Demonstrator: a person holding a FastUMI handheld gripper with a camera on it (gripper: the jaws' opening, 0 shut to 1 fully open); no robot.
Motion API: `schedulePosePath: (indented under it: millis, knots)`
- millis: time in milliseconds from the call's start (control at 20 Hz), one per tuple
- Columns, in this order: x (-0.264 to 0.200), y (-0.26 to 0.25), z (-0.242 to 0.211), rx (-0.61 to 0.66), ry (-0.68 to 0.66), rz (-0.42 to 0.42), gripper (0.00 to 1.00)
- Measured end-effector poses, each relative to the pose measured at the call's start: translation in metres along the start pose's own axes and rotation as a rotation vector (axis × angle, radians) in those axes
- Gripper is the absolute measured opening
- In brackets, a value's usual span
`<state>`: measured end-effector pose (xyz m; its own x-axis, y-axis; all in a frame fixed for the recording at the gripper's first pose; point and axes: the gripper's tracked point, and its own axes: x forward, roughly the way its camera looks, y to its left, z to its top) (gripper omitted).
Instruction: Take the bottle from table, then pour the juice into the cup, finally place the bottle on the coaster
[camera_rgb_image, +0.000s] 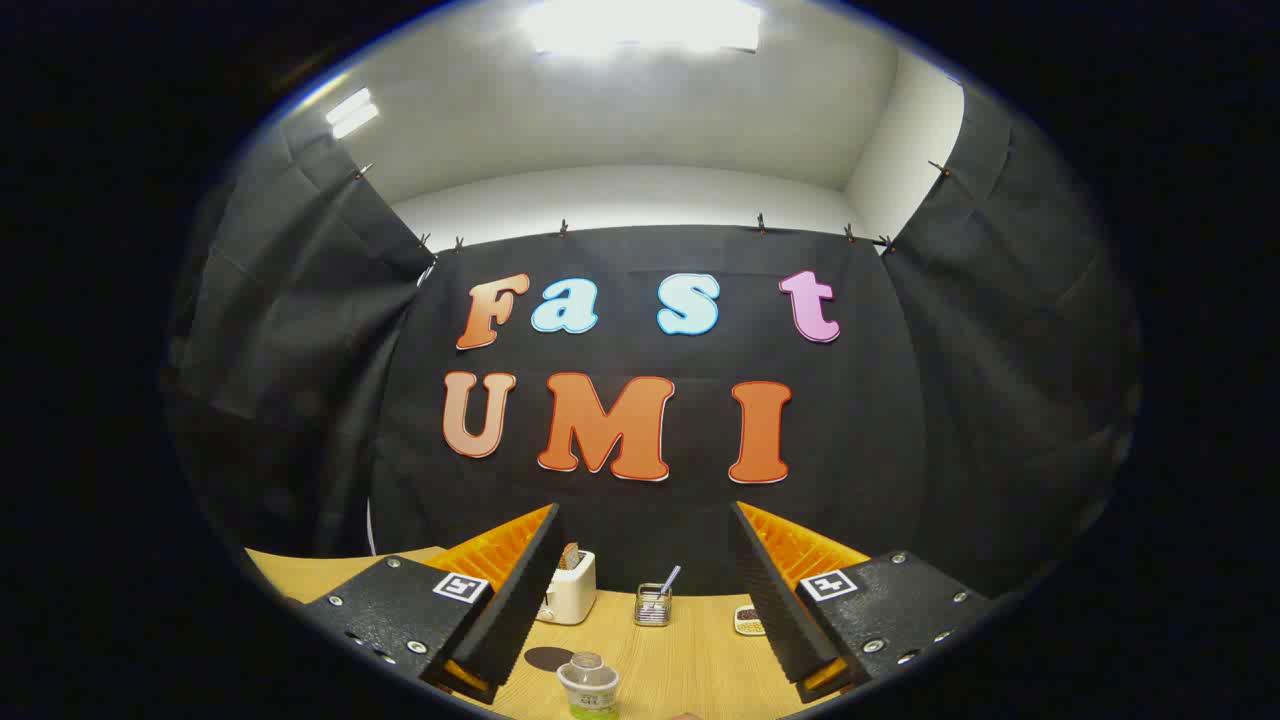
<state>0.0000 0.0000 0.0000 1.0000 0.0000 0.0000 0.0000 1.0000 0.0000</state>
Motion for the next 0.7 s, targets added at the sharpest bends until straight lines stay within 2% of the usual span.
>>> schedulePosePath:
  millis: [500, 700]
  knots:
    - [0.003, -0.02, -0.011, 0.009, 0.024, -0.058, 0.98]
    - [0.007, -0.018, -0.017, 0.051, 0.032, -0.065, 0.97]
